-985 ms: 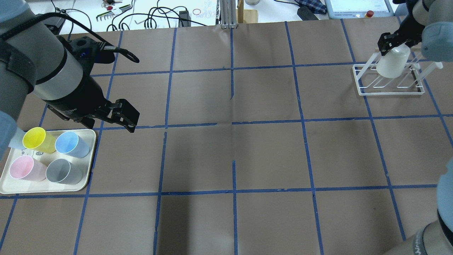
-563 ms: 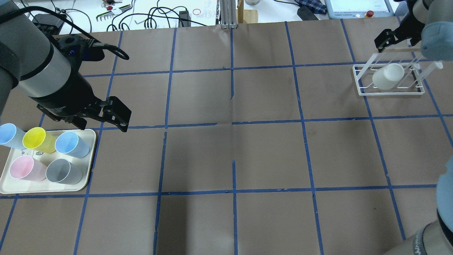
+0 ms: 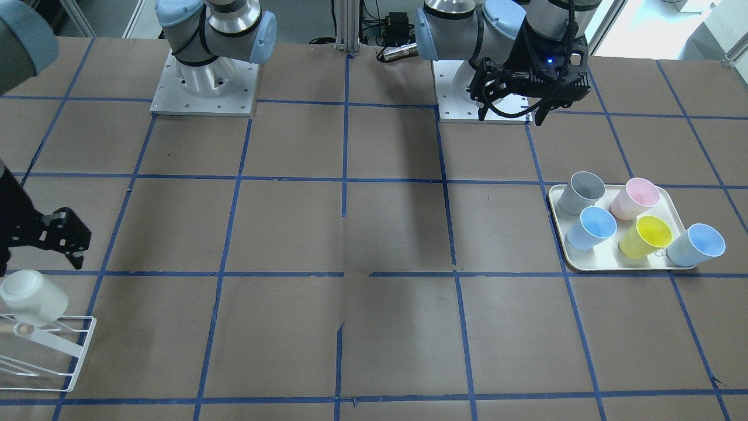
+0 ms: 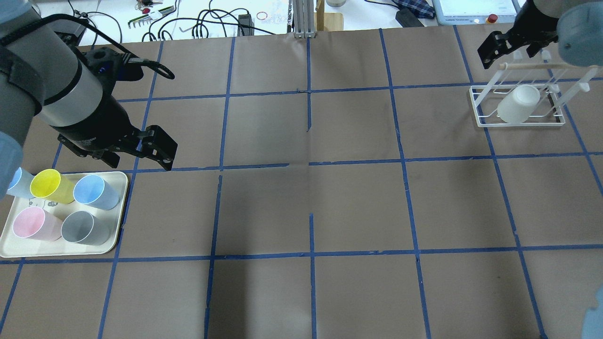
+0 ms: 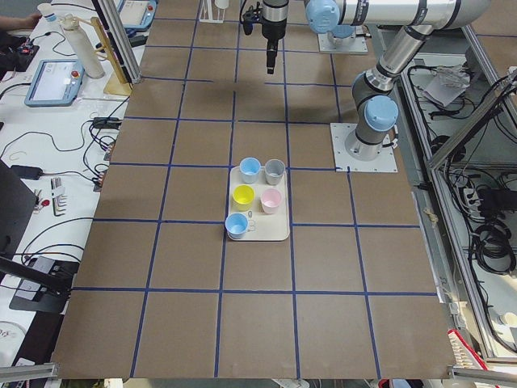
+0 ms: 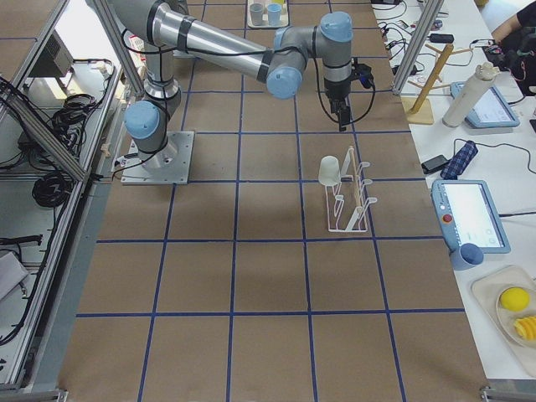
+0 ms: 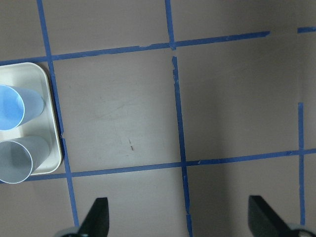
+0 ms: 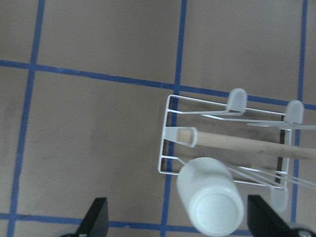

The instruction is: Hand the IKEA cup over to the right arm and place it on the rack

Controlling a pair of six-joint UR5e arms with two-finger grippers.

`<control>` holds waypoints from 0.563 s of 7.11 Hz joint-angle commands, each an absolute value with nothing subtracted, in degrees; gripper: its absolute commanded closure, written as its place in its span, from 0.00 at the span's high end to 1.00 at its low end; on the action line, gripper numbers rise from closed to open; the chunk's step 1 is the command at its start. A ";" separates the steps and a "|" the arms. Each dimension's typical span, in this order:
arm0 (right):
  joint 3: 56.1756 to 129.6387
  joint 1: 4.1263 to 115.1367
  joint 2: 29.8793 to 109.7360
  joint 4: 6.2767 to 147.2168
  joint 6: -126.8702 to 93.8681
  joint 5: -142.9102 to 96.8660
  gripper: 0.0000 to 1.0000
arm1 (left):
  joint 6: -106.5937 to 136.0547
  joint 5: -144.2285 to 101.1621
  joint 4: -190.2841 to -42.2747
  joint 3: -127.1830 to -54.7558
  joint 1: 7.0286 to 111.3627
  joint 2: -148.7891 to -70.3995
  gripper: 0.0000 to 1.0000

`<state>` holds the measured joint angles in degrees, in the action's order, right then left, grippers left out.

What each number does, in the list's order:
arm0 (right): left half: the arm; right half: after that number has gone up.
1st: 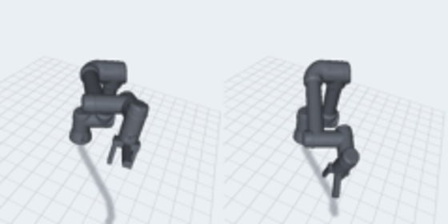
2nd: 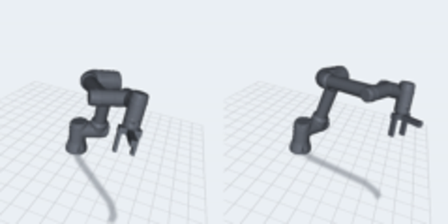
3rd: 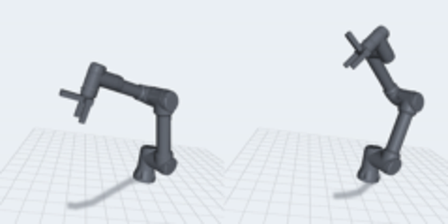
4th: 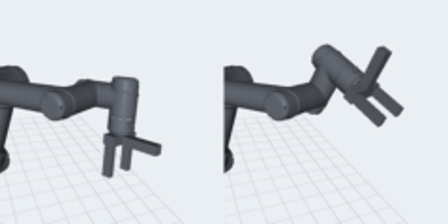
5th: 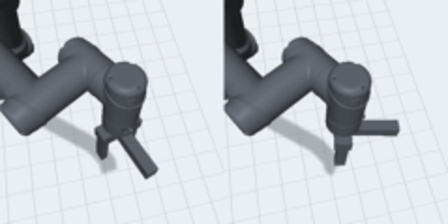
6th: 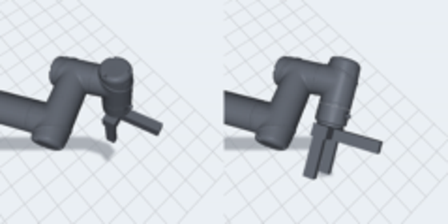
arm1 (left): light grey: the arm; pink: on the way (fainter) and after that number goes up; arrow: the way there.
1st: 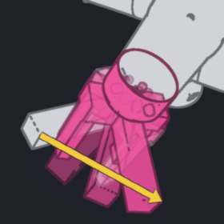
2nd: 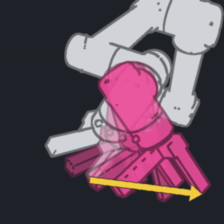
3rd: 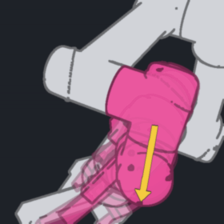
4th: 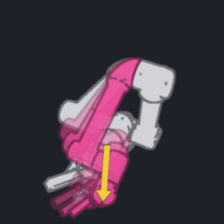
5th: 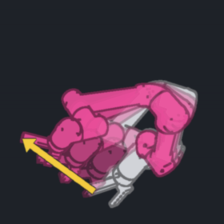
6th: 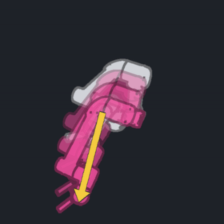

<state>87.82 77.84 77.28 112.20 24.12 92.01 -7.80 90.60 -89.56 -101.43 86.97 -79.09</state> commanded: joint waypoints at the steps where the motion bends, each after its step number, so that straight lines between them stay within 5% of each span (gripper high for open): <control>1: 83.78 87.32 79.36 100.51 17.44 91.93 1.00 | -7.38 90.62 -87.99 -99.93 86.92 -82.08 1.00; 4: 82.88 96.23 84.01 89.87 5.99 91.76 1.00 | -7.29 90.09 -87.89 -98.79 86.92 -83.23 1.00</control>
<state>83.09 93.36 82.03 95.07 9.24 91.89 -7.31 90.10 -87.96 -99.00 86.92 -82.79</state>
